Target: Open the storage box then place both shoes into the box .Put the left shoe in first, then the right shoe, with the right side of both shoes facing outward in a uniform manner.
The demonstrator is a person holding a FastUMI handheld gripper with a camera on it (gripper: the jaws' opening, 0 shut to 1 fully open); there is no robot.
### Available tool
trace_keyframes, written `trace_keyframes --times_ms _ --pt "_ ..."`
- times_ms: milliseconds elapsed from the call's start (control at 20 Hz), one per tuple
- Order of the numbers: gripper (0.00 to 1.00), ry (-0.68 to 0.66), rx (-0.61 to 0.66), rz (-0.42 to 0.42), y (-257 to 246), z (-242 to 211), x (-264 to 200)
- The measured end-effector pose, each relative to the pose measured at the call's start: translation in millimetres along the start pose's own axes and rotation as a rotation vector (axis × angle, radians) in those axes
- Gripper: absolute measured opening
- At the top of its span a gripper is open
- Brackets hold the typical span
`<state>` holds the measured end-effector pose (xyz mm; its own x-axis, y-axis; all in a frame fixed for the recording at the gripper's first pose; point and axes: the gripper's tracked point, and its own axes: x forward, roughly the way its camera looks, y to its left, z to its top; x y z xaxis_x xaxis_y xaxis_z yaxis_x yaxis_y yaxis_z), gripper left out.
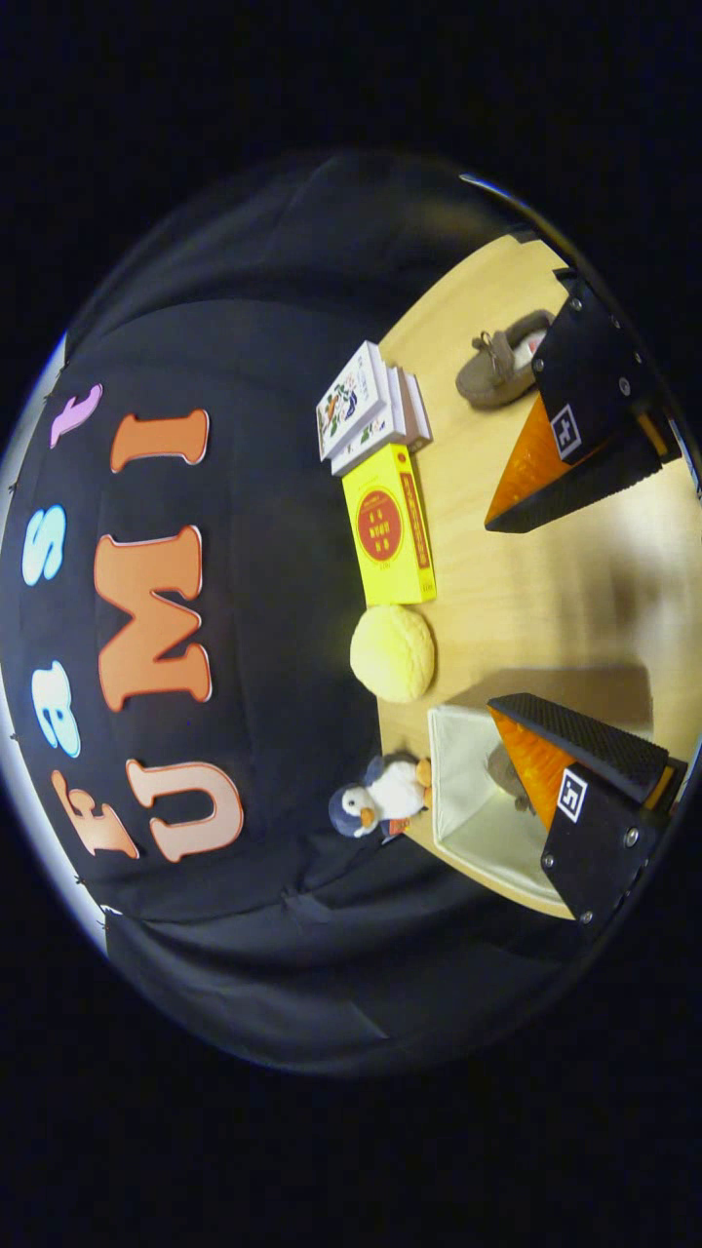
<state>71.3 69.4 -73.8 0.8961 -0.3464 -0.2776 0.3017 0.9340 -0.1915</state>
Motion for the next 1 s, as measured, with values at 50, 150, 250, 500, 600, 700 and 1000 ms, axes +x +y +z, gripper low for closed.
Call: trace_keyframes --times_ms 50,150,250,500,600,700,1000 --pt "0.99 0.002 0.005 -0.027 -23.6 -1.5 -1.2" --pt "0.99 0.010 0.020 -0.073 -68.3 -5.8 -2.4" --pt "0.99 0.020 0.038 -0.114 -110.2 -12.1 -3.0" --pt "0.99 0.056 0.046 -0.197 -201.9 -33.9 4.9" --pt "0.99 0.072 0.052 -0.212 -228.5 -46.3 12.2" --pt "0.99 0.092 0.056 -0.228 -252.4 -60.4 21.7" --pt "0.99 0.185 0.076 -0.248 -299.8 -111.6 54.1"
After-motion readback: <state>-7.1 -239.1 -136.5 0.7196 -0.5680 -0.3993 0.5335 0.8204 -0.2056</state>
